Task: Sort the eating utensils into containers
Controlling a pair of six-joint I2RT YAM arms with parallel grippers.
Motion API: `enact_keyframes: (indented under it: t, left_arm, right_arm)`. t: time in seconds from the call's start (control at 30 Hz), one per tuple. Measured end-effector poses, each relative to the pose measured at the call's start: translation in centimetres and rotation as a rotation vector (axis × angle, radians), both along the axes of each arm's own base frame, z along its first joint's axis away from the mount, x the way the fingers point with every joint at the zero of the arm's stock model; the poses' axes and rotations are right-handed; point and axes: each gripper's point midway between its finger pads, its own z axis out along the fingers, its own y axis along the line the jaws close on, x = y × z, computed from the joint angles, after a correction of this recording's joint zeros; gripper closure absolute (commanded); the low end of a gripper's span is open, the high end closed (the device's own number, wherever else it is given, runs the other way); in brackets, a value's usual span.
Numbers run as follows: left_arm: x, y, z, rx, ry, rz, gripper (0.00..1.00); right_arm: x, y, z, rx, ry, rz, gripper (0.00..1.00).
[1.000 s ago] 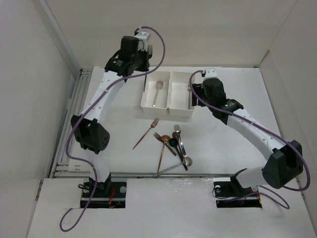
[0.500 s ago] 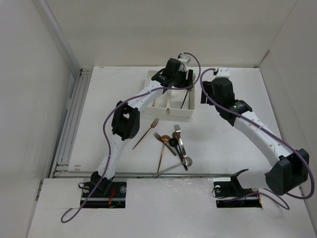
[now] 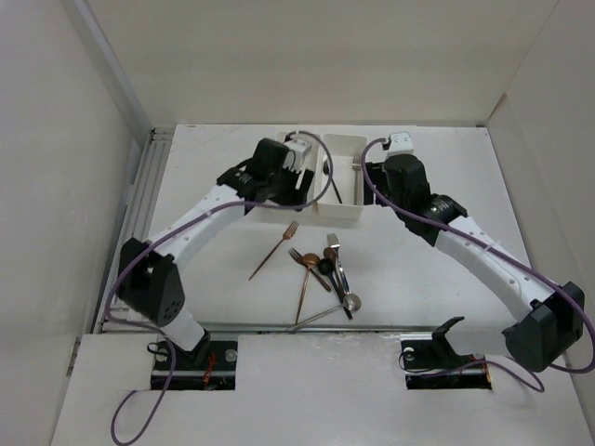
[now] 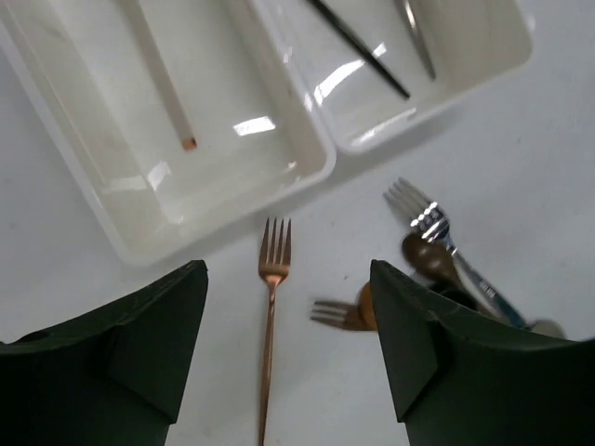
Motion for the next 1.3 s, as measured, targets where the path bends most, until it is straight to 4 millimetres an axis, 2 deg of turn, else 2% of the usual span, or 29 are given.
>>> enact_keyframes:
  t: [0.07,0.13,0.27,0.33,0.4,0.47,0.6,0.63,0.73,0.83,0.97,1.07,1.13,1.2,1.3]
  left_arm:
    - [-3.0,2.2,-2.2,0.051,0.032,-0.019,0.29]
    - [-5.4,4.1,-6.2,0.129,0.101,-0.04,0.25]
    - [-9.4,7.5,-14.3,0.304,0.256,-0.083,0.25]
    - [-10.4,8.5,-16.2,0.356,0.298,-0.1,0.27]
    - [-10.3,8.7,-17.0,0.378,0.299,-0.108,0.33]
    - [-9.5,8.3,-17.1,0.368,0.275,-0.112,0.39]
    - [-7.8,7.2,-17.2,0.322,0.252,-0.111,0.85]
    - [-7.3,7.0,-17.2,0.314,0.244,-0.111,1.0]
    - [-6.7,7.0,-17.1,0.306,0.225,-0.121,1.0]
    - [-6.7,7.1,-17.0,0.313,0.224,-0.129,1.0]
    - [-7.9,8.2,-16.9,0.344,0.282,-0.139,1.0]
    - [-9.7,9.6,-16.2,0.378,0.343,-0.162,1.0]
    - [-10.8,10.4,-14.9,0.388,0.354,-0.194,1.0]
    - [-11.6,10.4,-12.7,0.366,0.324,-0.234,1.0]
    - [-10.7,8.8,-7.5,0.274,0.2,-0.263,1.0]
  right_arm:
    - [-0.6,1.1,-0.2,0.003,0.009,0.027,0.24]
    - [-1.3,1.9,-0.6,0.004,0.022,0.046,0.24]
    - [-2.2,2.7,-1.1,0.009,0.046,0.059,0.24]
    - [-2.5,2.7,-1.1,0.009,0.051,0.053,0.24]
    - [-2.9,2.3,-0.9,0.014,0.052,0.042,0.24]
    - [-3.4,1.8,0.0,0.027,0.034,0.031,0.24]
    - [-4.3,0.7,1.4,0.048,-0.003,0.011,0.24]
    - [-4.5,0.5,1.5,0.05,-0.006,0.007,0.24]
    - [-4.9,0.1,1.3,0.054,-0.001,-0.004,0.24]
    - [-5.4,-0.2,0.3,0.046,0.022,-0.011,0.24]
    - [-5.9,-0.6,-1.1,0.031,0.056,-0.021,0.24]
    - [-6.0,-0.7,-1.2,0.031,0.06,-0.023,0.24]
    - [-6.0,-0.6,-1.2,0.032,0.06,-0.022,0.24]
    - [-6.0,-0.6,-1.3,0.03,0.062,-0.021,0.24]
    - [-5.6,-0.2,-1.6,0.029,0.068,-0.015,0.23]
